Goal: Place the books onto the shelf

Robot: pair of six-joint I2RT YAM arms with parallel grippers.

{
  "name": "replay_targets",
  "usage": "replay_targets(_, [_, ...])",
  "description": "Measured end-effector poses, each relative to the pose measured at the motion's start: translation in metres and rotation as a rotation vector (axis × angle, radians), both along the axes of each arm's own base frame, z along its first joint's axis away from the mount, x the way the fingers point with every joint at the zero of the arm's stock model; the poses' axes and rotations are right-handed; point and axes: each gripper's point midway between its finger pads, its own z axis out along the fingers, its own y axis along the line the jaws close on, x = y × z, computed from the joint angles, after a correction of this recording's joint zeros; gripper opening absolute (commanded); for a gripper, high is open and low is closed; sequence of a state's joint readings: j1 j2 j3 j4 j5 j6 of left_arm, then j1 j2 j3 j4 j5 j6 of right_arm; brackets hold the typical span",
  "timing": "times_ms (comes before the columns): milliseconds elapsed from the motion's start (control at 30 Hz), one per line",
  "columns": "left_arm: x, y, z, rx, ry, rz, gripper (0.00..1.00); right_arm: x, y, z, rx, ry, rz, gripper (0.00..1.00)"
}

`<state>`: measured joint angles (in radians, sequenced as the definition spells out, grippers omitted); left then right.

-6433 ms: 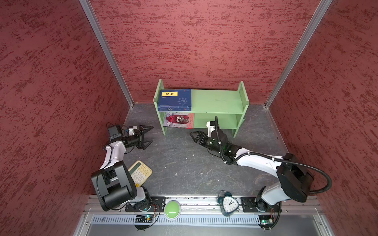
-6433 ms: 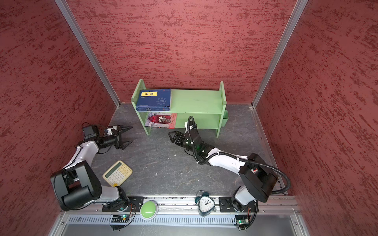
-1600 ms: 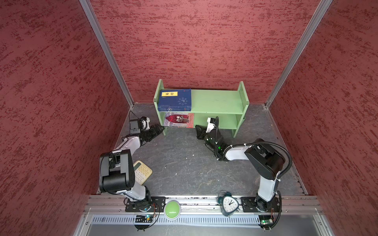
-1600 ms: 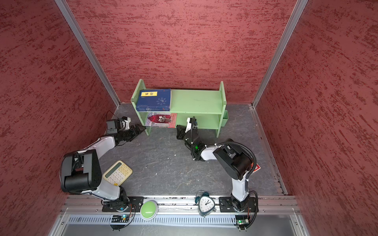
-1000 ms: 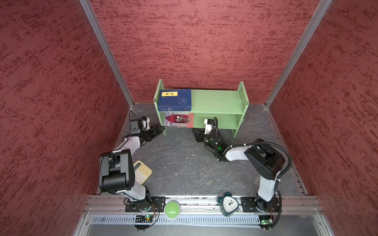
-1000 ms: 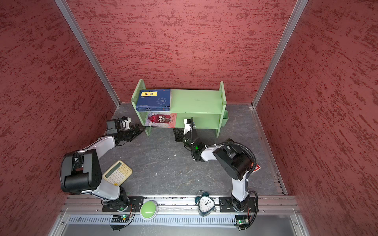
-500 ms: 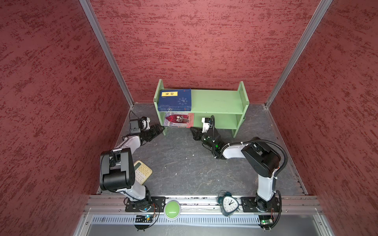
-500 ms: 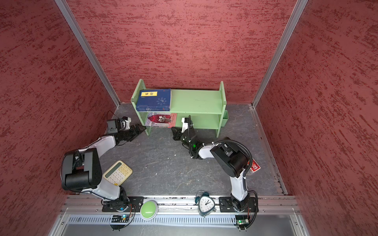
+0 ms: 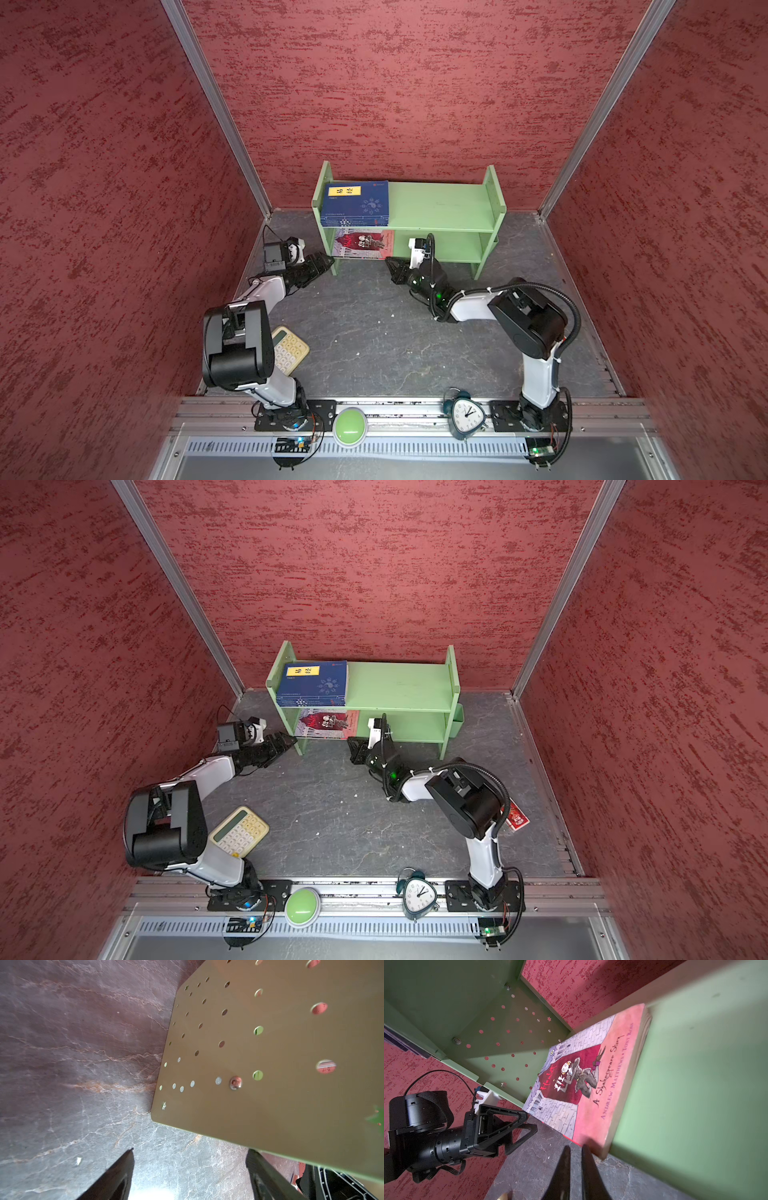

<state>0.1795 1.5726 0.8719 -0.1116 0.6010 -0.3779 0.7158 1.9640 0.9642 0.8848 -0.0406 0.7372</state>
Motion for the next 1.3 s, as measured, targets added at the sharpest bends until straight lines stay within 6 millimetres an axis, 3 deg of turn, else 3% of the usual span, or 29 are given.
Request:
replay_targets(367, [0.000,0.001,0.000,-0.006,0.004,0.008,0.85,-0.001,-0.001,0.002,0.022,0.000,0.000,0.18])
replay_targets(567, [-0.001,0.004,0.001,-0.013,0.007,0.013,0.86,-0.009,-0.004,-0.005,0.017,0.018,0.013,0.28])
replay_targets(667, [-0.007,0.004,0.005,-0.023,0.014,0.012,0.87,-0.016,-0.008,-0.005,0.011,0.029,0.024,0.44])
replay_targets(700, [-0.009,0.004,0.008,-0.027,0.013,0.011,0.88,-0.019,-0.009,-0.005,0.006,0.037,0.029,0.83])
replay_targets(733, [-0.013,0.005,0.012,-0.030,0.011,0.010,0.90,-0.023,-0.011,-0.004,-0.002,0.044,0.036,0.99])
replay_targets(900, [-0.039,0.013,0.035,-0.028,-0.028,-0.001,0.99,-0.045,-0.028,0.004,-0.102,0.076,0.055,0.99])
replay_targets(1067, [-0.060,0.034,0.059,0.009,-0.116,0.017,0.99,-0.061,-0.058,0.036,-0.246,0.041,0.017,0.99])
replay_targets(1167, [-0.069,0.053,0.058,0.007,-0.140,0.065,0.99,-0.063,-0.081,0.049,-0.354,-0.026,-0.045,0.99])
replay_targets(1300, [-0.079,0.062,0.046,0.028,-0.159,0.092,0.99,-0.066,-0.122,0.047,-0.521,-0.097,-0.152,0.99])
